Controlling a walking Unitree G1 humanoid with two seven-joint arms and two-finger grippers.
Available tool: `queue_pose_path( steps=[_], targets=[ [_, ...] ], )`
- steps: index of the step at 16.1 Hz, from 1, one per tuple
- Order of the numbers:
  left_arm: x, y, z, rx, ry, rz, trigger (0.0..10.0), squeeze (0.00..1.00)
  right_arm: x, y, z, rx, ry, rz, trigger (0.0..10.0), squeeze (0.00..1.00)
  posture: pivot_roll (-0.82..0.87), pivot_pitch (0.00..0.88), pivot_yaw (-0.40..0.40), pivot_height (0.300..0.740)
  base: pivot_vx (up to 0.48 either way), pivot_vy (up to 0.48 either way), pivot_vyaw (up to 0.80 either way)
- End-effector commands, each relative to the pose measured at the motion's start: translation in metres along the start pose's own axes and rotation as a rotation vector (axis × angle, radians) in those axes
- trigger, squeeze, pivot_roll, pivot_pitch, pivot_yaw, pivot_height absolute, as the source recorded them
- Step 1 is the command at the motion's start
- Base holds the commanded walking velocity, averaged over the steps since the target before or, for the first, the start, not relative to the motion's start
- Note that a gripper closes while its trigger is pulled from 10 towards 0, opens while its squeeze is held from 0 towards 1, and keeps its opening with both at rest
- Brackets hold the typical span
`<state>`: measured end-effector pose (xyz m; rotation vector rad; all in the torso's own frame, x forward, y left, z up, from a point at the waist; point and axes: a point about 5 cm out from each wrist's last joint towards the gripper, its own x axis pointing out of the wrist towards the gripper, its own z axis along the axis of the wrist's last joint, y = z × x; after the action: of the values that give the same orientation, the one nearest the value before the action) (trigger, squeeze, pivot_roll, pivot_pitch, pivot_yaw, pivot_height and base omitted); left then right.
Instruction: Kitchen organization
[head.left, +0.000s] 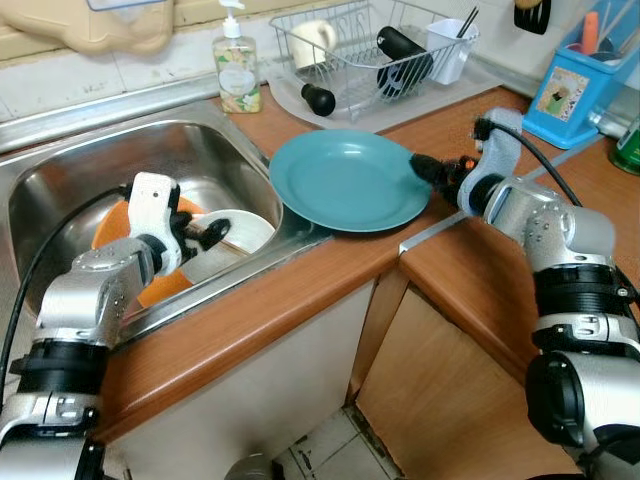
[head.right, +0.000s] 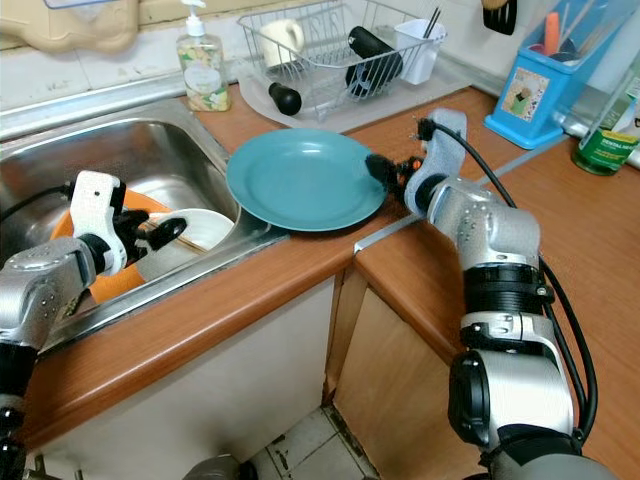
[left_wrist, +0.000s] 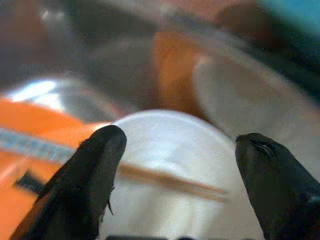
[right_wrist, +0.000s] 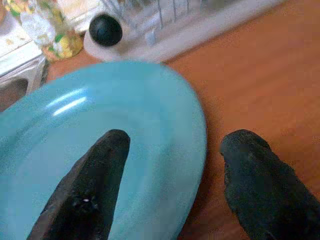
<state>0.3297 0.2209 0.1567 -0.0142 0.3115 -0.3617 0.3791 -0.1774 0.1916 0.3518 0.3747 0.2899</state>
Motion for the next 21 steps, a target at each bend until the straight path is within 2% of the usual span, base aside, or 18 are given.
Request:
queue_pose_path(
  steps=[1,2,3,4,5,7,11,21],
  targets=[
    [-0.005,-0.008,0.009,0.007,-0.069,-0.074,10.0,1.0,0.001,0.002,0.001,0.05,0.022,0.02,10.0,0.39,-0.01,0.0,0.039,0.74,0.0,0.0,0.0],
    [-0.008,-0.015,0.013,0.012,-0.104,-0.135,10.0,1.0,0.002,0.003,-0.003,0.091,0.038,0.038,10.0,0.0,-0.01,0.0,0.038,0.74,0.0,0.0,0.0],
    [-0.011,-0.022,0.015,0.013,-0.122,-0.199,10.0,0.95,0.003,0.005,-0.006,0.127,0.046,0.062,10.0,0.0,-0.01,0.0,0.037,0.74,0.0,0.0,0.0],
    [-0.013,-0.027,0.014,0.017,-0.122,-0.244,10.0,0.0,0.004,0.006,-0.008,0.144,0.055,0.071,10.0,0.0,-0.01,0.0,0.034,0.74,0.0,0.0,0.0],
    [-0.016,-0.037,0.011,0.028,-0.107,-0.322,10.0,0.0,0.006,0.009,-0.015,0.162,0.079,0.088,10.0,0.0,-0.01,0.0,0.034,0.74,0.0,0.0,0.0],
    [-0.018,-0.046,0.009,0.034,-0.099,-0.373,10.0,0.0,0.008,0.014,-0.02,0.187,0.09,0.121,0.0,0.0,-0.01,0.0,0.034,0.74,0.0,0.0,0.0],
    [-0.018,-0.055,0.01,0.004,-0.139,-0.407,10.0,0.0,0.009,0.02,-0.022,0.232,0.092,0.156,0.0,0.0,-0.01,0.0,0.035,0.74,0.0,0.0,0.0],
    [-0.017,-0.055,0.012,-0.032,-0.157,-0.385,10.0,0.0,0.008,0.018,-0.022,0.278,0.081,0.153,0.0,0.0,-0.01,0.0,0.035,0.74,0.0,0.0,0.0]
  ],
)
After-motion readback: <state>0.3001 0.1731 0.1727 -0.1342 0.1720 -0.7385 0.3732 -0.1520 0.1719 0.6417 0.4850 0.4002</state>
